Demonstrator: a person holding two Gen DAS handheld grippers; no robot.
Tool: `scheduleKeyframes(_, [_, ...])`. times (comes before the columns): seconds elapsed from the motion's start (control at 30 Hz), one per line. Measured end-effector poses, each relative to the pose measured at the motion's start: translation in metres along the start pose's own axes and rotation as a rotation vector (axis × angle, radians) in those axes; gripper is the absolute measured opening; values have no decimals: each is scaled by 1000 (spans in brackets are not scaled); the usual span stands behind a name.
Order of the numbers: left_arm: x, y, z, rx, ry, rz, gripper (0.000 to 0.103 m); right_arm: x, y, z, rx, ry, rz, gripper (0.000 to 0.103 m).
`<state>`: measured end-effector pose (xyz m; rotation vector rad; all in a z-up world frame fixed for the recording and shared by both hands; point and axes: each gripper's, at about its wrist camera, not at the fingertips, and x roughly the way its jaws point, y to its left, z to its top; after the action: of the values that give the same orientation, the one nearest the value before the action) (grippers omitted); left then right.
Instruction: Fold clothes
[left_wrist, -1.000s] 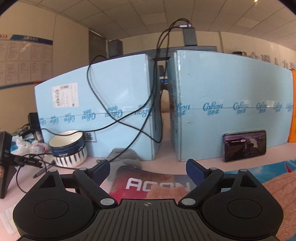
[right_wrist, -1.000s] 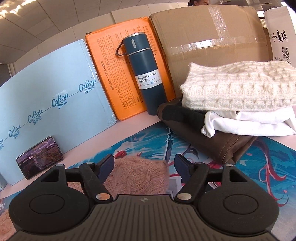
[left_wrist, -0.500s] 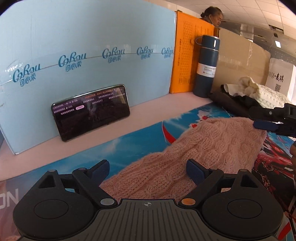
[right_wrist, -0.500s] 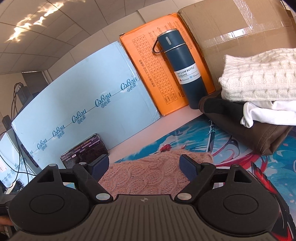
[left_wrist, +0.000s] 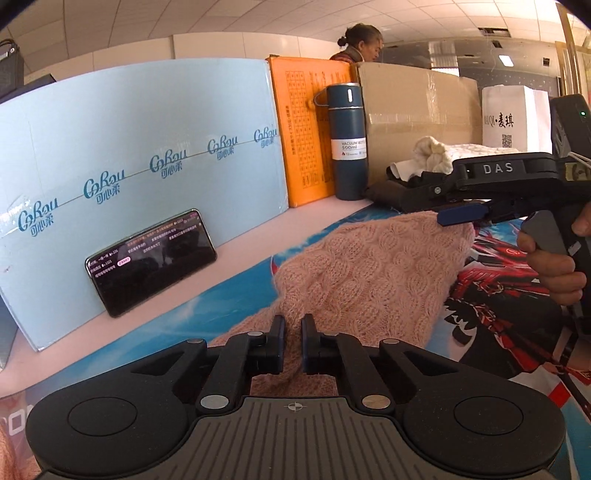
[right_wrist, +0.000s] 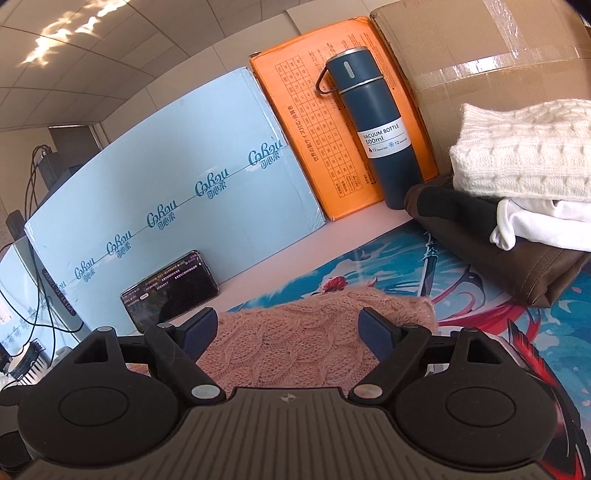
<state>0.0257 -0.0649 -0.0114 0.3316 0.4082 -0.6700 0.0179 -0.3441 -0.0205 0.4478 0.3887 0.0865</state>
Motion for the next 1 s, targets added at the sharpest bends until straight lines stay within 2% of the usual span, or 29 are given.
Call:
scheduleKeyframes(0.07, [-15, -11, -2, 17, -10, -15, 7, -7, 9, 0, -99, -25, 47, 83])
scheduleKeyframes(0.2, [-36, -31, -13, 23, 26, -79, 7, -27, 36, -4, -418, -84, 196, 87])
scheduleKeyframes(0.27, [-44, -36, -21, 8, 45, -94, 7, -31, 46, -6, -542, -40, 265, 87])
scheduleKeyframes(0.43, [-65, -44, -33, -53, 62, -120, 7, -34, 67, -19, -839, 117, 297, 87])
scheduleKeyframes(0.5, [-71, -45, -35, -85, 65, -137, 7, -36, 71, -22, -893, 161, 333, 87])
scheduleKeyframes(0.57, [-73, -48, -39, -104, 86, -188, 7, -41, 73, -25, -913, 189, 377, 87])
scheduleKeyframes(0.63, [-75, -53, -43, -86, 99, -224, 8, -40, 73, -25, -867, 190, 394, 87])
scheduleKeyframes(0.7, [-78, -51, -43, -91, 85, -228, 13, -37, 73, -21, -794, 188, 397, 87])
scheduleKeyframes(0.73, [-80, -48, -42, -106, 66, -221, 20, -32, 73, -19, -738, 190, 379, 88])
scheduleKeyframes(0.8, [-87, -38, -38, -144, 11, -169, 37, -19, 78, -18, -658, 202, 318, 89])
scheduleKeyframes(0.87, [-93, -25, -33, -177, -45, -50, 72, -7, 84, -22, -635, 214, 234, 89])
scheduleKeyframes(0.97, [-99, 6, -31, -272, -87, 147, 85, 6, 87, -29, -636, 231, 139, 89])
scheduleKeyframes(1.0, [-96, 16, -31, -271, -66, 215, 87, 10, 87, -31, -630, 243, 120, 89])
